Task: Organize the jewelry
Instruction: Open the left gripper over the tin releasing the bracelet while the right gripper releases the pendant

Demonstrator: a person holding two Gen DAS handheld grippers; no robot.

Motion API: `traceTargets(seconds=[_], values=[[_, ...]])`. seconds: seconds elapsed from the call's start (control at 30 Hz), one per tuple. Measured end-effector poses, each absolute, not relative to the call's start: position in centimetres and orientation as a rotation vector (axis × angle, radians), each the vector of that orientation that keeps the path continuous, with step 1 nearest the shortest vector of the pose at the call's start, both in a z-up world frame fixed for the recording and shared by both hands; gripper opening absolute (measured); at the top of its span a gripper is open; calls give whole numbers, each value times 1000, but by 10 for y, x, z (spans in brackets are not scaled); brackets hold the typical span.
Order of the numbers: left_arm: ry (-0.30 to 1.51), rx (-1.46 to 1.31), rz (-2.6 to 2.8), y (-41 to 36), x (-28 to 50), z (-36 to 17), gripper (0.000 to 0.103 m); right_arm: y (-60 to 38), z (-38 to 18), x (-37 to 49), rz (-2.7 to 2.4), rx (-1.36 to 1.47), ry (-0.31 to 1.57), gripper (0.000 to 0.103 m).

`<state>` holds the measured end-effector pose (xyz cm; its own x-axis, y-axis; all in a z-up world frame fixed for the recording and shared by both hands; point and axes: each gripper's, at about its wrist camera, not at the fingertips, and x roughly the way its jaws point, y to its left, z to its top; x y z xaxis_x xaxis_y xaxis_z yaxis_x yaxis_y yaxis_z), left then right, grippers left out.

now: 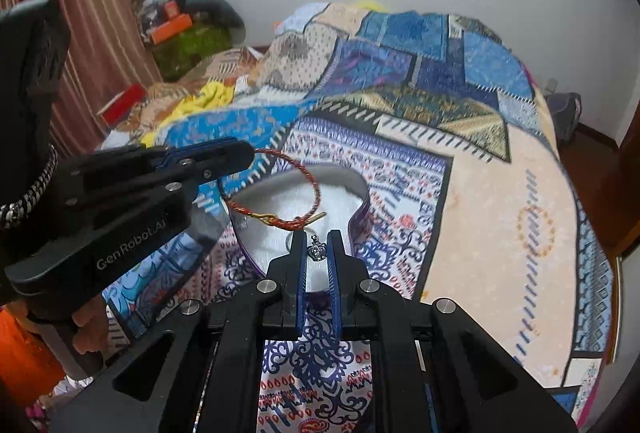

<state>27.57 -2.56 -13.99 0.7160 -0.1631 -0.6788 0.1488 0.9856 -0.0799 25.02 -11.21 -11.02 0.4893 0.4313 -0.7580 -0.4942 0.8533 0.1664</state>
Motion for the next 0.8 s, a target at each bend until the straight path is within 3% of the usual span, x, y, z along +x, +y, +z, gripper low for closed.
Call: traceTargets(seconds=[0.63,0.7,0.8], values=[[806,9,-195,-30,272,-148,5,-110,-116,246,541,-111,909,10],[811,5,-197,-29,271,-147,6,-110,-114,244,533,-112,899,17],[812,3,-207,-28,267,-144,6,-112,-109,239,510,-118,871,39]])
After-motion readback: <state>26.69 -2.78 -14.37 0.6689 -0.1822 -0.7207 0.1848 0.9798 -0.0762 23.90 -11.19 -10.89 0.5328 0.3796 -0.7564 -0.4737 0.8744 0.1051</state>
